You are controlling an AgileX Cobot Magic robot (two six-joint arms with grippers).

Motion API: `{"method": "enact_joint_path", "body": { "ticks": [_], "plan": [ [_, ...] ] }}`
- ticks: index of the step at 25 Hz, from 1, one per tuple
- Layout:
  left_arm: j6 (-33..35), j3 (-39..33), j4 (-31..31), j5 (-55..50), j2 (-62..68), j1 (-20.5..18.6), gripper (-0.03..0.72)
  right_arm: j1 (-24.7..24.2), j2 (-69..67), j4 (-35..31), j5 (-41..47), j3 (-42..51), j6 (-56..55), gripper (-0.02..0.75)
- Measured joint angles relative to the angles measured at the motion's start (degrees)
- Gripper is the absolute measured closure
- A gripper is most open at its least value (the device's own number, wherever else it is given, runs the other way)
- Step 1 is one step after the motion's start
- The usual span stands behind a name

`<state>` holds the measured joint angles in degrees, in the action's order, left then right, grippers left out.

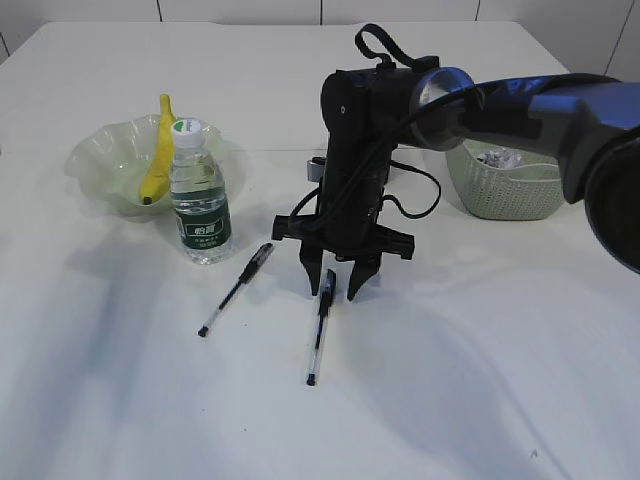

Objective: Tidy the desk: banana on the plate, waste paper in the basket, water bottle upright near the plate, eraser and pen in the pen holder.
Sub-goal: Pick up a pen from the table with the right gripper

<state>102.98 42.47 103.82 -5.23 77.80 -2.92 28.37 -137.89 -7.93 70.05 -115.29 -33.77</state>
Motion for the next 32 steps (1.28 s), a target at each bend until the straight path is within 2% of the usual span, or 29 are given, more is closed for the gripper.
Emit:
{"method": "enact_joint_path", "body": {
  "ticks": [32],
  "plan": [
    [0.00, 0.00, 0.00, 0.00, 0.00, 0.00, 0.192, 0.00, 0.00, 1.26, 0.00, 0.00, -1.32, 0.400]
  ]
}}
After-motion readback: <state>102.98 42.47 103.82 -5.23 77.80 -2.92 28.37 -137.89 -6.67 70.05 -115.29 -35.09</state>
